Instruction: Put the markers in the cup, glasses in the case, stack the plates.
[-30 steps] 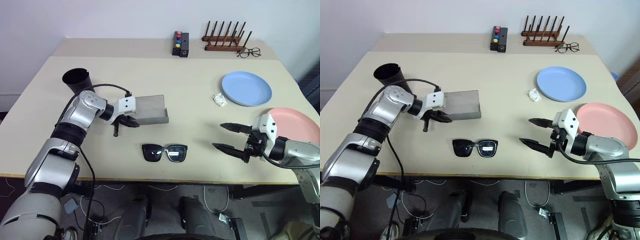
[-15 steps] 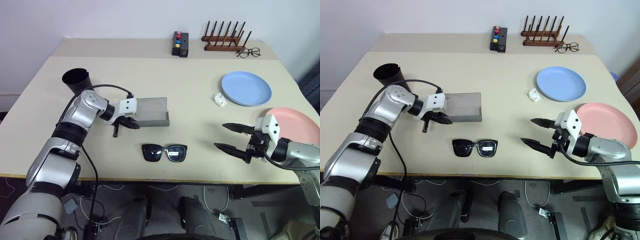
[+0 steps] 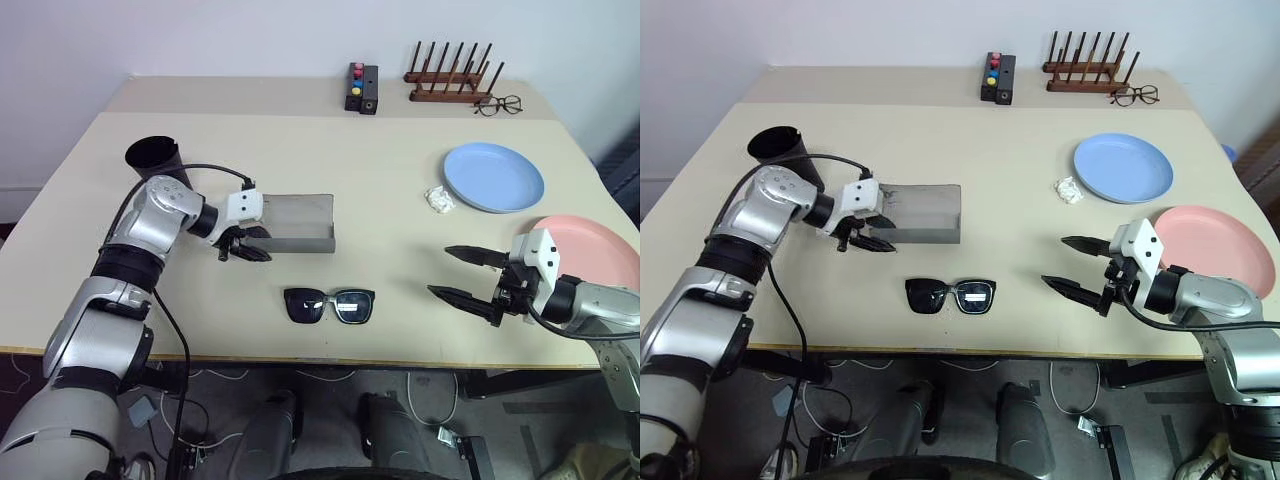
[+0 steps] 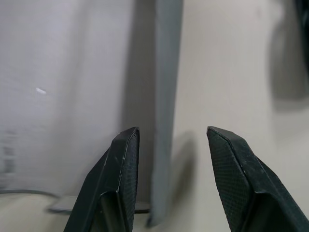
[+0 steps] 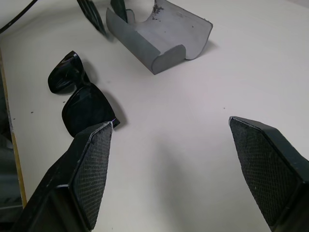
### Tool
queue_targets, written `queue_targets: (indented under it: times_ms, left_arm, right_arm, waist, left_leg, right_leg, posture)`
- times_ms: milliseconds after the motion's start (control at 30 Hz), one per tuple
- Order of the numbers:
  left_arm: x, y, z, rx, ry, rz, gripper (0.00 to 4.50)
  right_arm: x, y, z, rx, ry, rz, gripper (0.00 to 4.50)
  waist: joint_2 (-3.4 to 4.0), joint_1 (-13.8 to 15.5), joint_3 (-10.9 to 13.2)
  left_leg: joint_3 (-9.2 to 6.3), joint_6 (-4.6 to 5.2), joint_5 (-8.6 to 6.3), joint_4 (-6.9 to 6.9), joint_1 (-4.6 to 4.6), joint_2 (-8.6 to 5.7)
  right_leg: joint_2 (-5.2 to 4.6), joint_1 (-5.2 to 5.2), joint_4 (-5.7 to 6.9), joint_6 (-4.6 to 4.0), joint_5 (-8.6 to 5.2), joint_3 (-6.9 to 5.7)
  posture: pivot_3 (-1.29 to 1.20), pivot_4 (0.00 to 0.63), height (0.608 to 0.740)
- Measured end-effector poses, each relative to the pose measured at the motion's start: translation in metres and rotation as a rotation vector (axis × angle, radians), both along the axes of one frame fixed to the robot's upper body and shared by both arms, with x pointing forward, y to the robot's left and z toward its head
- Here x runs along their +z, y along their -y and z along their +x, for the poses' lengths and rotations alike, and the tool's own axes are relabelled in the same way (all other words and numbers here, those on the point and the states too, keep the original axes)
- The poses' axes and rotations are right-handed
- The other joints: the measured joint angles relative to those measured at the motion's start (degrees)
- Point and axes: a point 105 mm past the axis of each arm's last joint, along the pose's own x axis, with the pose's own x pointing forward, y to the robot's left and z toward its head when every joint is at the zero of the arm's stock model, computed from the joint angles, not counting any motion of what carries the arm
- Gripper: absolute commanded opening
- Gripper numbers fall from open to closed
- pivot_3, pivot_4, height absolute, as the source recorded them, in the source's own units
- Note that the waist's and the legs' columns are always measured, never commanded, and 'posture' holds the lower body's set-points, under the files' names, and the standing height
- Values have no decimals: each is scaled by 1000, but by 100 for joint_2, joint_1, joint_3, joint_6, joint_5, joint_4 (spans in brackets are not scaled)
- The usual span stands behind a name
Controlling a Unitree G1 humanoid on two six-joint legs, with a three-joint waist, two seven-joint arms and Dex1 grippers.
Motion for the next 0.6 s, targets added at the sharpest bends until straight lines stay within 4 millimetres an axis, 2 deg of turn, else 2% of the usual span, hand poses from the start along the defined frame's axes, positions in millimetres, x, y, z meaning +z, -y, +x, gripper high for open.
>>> queue_targets:
  times_ms: [67, 167, 333, 467, 600]
  left_arm:
    - [12, -1, -2, 1, 8, -61, 2357]
    - [19, 8, -18, -55, -49, -138, 2357]
    - [7, 29, -50, -194, -178, -137, 2357]
    - [-6, 59, -57, -264, -239, -158, 2357]
    - [-7, 85, -56, -315, -247, -169, 2357]
  right_arm:
    - [0, 0, 0, 0, 0, 1, 3938]
    - [-1, 0, 0, -1, -6, 3, 3938]
    - [-11, 3, -8, 12, -65, 6, 3938]
    - [-17, 9, -17, 14, -88, 5, 3938]
    - [-14, 24, -26, 43, -70, -41, 3938]
  waist:
    - [0, -3, 0]
    - [1, -6, 0]
    - [0, 16, 0]
    - [0, 18, 0]
    - [-1, 2, 1]
  left_leg:
    - [0, 0, 0, 0, 0, 0]
    - [0, 0, 0, 0, 0, 0]
    - [0, 0, 0, 3, 1, 0]
    - [0, 1, 0, 11, 1, -1]
    - [3, 2, 0, 9, 3, 0]
  right_leg:
    - [0, 0, 0, 0, 0, 0]
    - [0, 0, 0, -2, -1, 0]
    - [-1, 5, 1, -17, -9, 1]
    - [-1, 10, 1, -18, -10, 0]
    - [-1, 11, 0, -17, -10, 0]
  posture:
    - [0, 150, 740]
    - [0, 150, 740]
    - [0, 150, 740]
    - [0, 150, 740]
    - [0, 150, 740]
